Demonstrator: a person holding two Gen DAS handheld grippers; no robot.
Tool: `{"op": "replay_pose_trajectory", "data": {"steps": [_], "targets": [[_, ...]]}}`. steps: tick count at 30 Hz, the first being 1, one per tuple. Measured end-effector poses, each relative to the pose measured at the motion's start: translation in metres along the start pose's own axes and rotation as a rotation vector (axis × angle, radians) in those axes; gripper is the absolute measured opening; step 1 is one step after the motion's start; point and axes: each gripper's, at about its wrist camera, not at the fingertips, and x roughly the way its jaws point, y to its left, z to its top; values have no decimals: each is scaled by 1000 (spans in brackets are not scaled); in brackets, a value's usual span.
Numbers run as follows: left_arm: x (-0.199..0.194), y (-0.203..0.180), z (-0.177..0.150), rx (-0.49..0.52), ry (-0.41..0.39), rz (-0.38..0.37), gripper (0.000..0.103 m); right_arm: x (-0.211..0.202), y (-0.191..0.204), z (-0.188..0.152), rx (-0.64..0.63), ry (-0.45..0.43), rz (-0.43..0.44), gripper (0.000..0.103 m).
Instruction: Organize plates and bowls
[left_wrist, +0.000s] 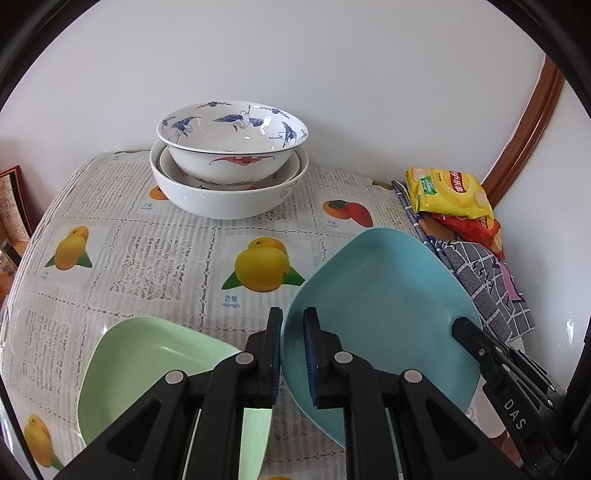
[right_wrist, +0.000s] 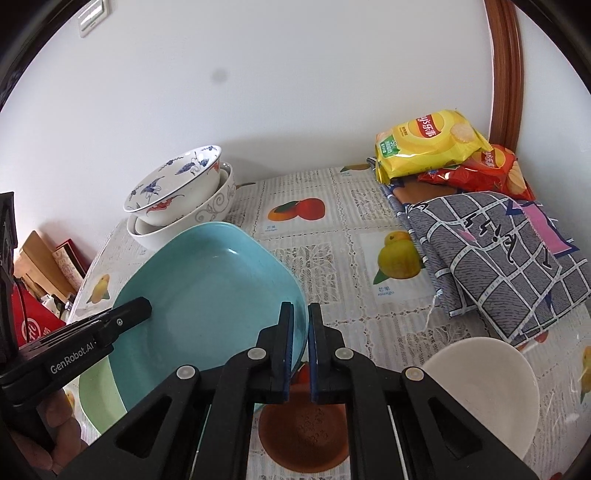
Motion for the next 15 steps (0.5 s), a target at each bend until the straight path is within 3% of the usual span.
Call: {"op": "replay_pose_trajectory", "data": {"steps": [15], "targets": [[-65,-32,-29,27,-63,-35,12,-84,-15,-23,17,-86,-17,7]]}}
